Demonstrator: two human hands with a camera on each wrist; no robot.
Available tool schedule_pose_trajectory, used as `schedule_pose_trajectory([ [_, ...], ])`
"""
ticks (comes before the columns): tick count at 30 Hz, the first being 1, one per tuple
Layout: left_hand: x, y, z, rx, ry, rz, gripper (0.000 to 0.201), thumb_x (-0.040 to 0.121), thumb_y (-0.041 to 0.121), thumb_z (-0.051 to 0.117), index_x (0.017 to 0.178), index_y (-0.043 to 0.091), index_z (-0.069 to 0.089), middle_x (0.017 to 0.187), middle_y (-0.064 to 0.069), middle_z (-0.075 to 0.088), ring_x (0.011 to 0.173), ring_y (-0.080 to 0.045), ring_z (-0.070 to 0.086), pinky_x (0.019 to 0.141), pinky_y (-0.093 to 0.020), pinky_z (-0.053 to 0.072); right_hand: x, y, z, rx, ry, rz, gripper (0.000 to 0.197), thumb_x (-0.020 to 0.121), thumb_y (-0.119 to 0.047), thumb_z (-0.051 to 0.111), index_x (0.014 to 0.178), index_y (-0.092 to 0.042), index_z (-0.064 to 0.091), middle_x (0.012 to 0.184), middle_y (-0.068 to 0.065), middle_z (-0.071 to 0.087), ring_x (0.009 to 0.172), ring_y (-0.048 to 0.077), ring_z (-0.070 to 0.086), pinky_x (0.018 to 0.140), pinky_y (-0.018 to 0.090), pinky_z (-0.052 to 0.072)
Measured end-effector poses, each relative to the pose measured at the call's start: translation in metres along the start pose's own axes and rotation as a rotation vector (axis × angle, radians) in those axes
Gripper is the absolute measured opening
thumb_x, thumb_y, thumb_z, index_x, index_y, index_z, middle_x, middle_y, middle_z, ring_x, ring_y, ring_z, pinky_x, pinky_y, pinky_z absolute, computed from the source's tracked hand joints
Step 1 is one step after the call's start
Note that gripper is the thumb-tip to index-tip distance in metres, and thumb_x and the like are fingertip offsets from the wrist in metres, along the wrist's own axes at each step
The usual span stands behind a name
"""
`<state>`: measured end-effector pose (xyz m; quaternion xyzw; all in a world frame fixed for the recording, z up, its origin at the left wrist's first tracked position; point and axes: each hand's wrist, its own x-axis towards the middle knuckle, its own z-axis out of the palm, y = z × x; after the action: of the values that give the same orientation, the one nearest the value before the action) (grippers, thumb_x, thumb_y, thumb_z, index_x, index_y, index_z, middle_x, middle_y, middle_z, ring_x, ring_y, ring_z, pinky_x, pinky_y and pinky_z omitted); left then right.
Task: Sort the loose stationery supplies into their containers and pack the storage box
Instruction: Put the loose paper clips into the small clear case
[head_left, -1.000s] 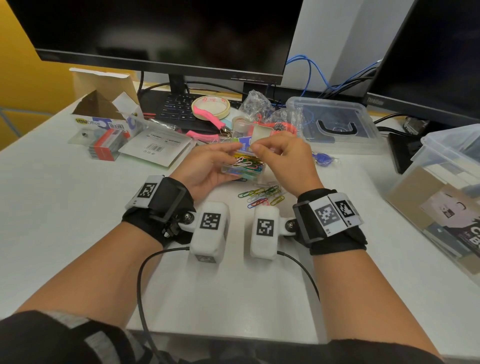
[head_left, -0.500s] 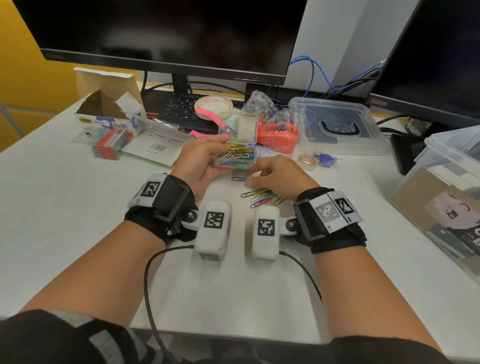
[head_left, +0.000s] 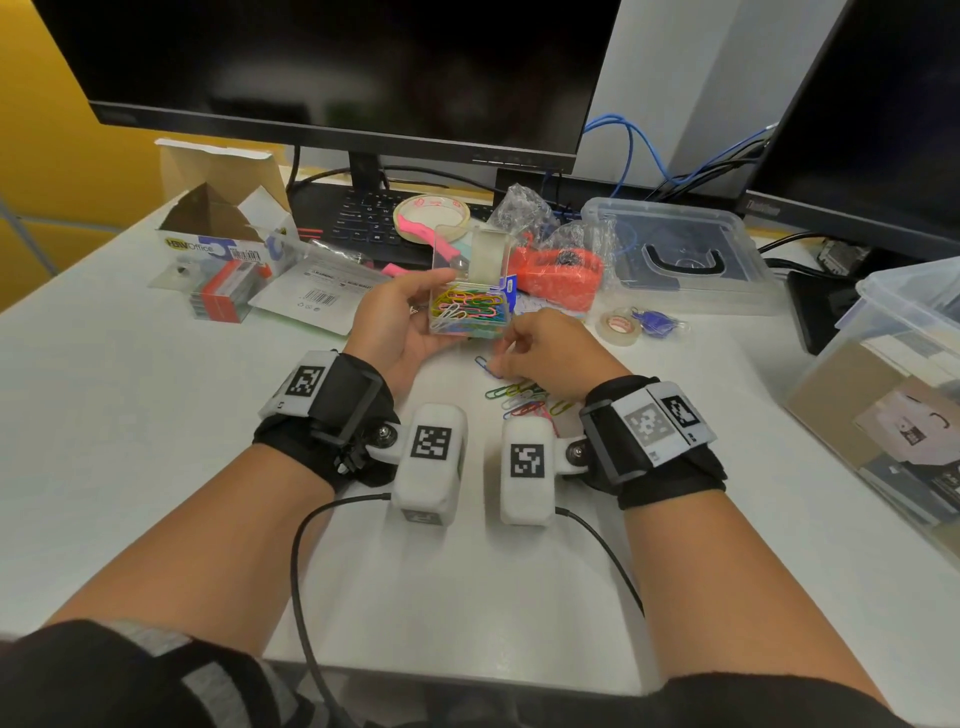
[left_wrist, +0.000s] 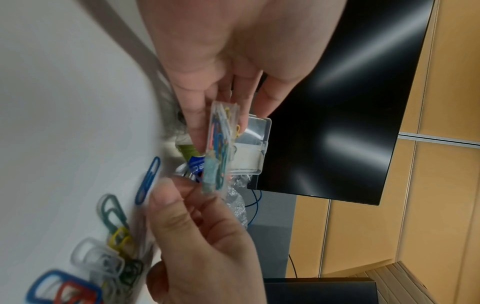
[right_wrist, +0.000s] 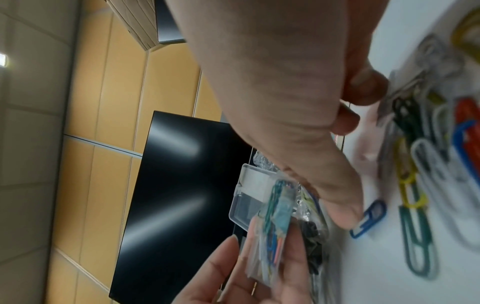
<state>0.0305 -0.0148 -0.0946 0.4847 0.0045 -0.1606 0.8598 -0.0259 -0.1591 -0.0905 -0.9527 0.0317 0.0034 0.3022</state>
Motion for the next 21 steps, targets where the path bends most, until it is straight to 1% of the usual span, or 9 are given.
schedule_pose_trajectory([
  [2, 0.000, -0.001, -0.001, -0.011, 0.001, 0.003, 0.013, 0.086, 0.001, 0.053, 0.094, -0.001, 0.063, 0.086, -0.011, 0.062, 0.080, -0.029, 0.066, 0.068, -0.041, 0.059, -0.001, -0.001, 0.001, -0.006, -0.024, 0.005, 0.015, 0.080, -0.020, 0.072, 0.091, -0.012, 0.066, 0.078, -0.004, 0.055, 0.075, 0.013, 0.051, 0.061, 0.019, 0.038],
  [5, 0.000, -0.001, -0.001, -0.013, 0.002, 0.003, 0.013, 0.087, 0.001, 0.052, 0.094, -0.001, 0.063, 0.091, -0.012, 0.060, 0.083, -0.030, 0.065, 0.071, -0.043, 0.059, 0.000, -0.003, 0.002, -0.021, -0.051, -0.030, 0.007, 0.082, -0.010, 0.067, 0.087, -0.005, 0.069, 0.078, -0.001, 0.061, 0.073, 0.011, 0.055, 0.066, 0.020, 0.043],
  [7, 0.001, 0.000, -0.001, -0.020, 0.006, 0.001, 0.013, 0.087, 0.002, 0.052, 0.093, 0.000, 0.063, 0.095, -0.013, 0.060, 0.085, -0.030, 0.065, 0.070, -0.043, 0.059, 0.000, -0.002, 0.002, -0.042, -0.080, -0.040, 0.006, 0.084, -0.007, 0.063, 0.084, -0.003, 0.068, 0.078, 0.000, 0.062, 0.068, 0.007, 0.053, 0.062, 0.016, 0.042],
  [10, 0.000, 0.000, -0.001, -0.023, 0.007, 0.004, 0.014, 0.092, 0.006, 0.050, 0.092, 0.001, 0.063, 0.097, -0.012, 0.060, 0.087, -0.028, 0.064, 0.073, -0.044, 0.058, -0.003, 0.001, -0.003, 0.003, -0.069, -0.058, 0.007, 0.086, -0.008, 0.063, 0.080, -0.010, 0.064, 0.071, -0.009, 0.056, 0.065, 0.002, 0.049, 0.055, 0.005, 0.036],
  [13, -0.003, 0.001, 0.001, -0.005, -0.020, 0.005, 0.026, 0.099, 0.019, 0.042, 0.098, 0.001, 0.062, 0.097, -0.009, 0.060, 0.092, -0.027, 0.063, 0.083, -0.046, 0.054, -0.008, 0.003, -0.012, 0.165, 0.060, -0.098, 0.005, 0.086, -0.012, 0.065, 0.081, -0.013, 0.064, 0.072, -0.011, 0.053, 0.060, -0.006, 0.047, 0.055, 0.003, 0.035],
  [15, -0.005, 0.000, 0.003, -0.004, -0.077, -0.026, 0.035, 0.100, 0.025, 0.040, 0.112, -0.003, 0.058, 0.106, -0.013, 0.059, 0.101, -0.030, 0.061, 0.087, -0.047, 0.052, -0.008, 0.000, -0.014, 0.272, 0.174, -0.126, 0.004, 0.085, -0.012, 0.066, 0.082, -0.012, 0.064, 0.070, -0.010, 0.052, 0.053, -0.011, 0.045, 0.056, 0.005, 0.035],
  [17, -0.008, 0.000, 0.007, -0.019, -0.146, -0.069, 0.043, 0.100, 0.026, 0.039, 0.126, -0.006, 0.049, 0.110, -0.016, 0.058, 0.102, -0.032, 0.061, 0.085, -0.044, 0.055, -0.006, -0.006, -0.013, 0.323, 0.270, -0.141, 0.006, 0.085, -0.011, 0.065, 0.081, -0.014, 0.062, 0.070, -0.008, 0.053, 0.056, -0.007, 0.045, 0.057, 0.007, 0.036],
  [19, -0.012, 0.000, 0.011, -0.058, -0.199, -0.093, 0.045, 0.101, 0.025, 0.037, 0.131, -0.007, 0.043, 0.105, -0.014, 0.060, 0.095, -0.028, 0.062, 0.079, -0.040, 0.057, -0.003, -0.010, -0.010, 0.315, 0.362, -0.139, 0.008, 0.084, -0.010, 0.064, 0.079, -0.016, 0.061, 0.068, -0.009, 0.053, 0.059, -0.002, 0.045, 0.058, 0.009, 0.037],
  [21, -0.014, 0.000, 0.013, -0.090, -0.239, -0.099, 0.045, 0.101, 0.024, 0.036, 0.133, -0.008, 0.041, 0.106, -0.014, 0.061, 0.094, -0.026, 0.064, 0.078, -0.038, 0.058, -0.001, -0.013, -0.009, 0.274, 0.446, -0.120, 0.006, 0.083, -0.011, 0.064, 0.078, -0.015, 0.063, 0.065, -0.012, 0.052, 0.059, 0.000, 0.045, 0.057, 0.009, 0.037],
])
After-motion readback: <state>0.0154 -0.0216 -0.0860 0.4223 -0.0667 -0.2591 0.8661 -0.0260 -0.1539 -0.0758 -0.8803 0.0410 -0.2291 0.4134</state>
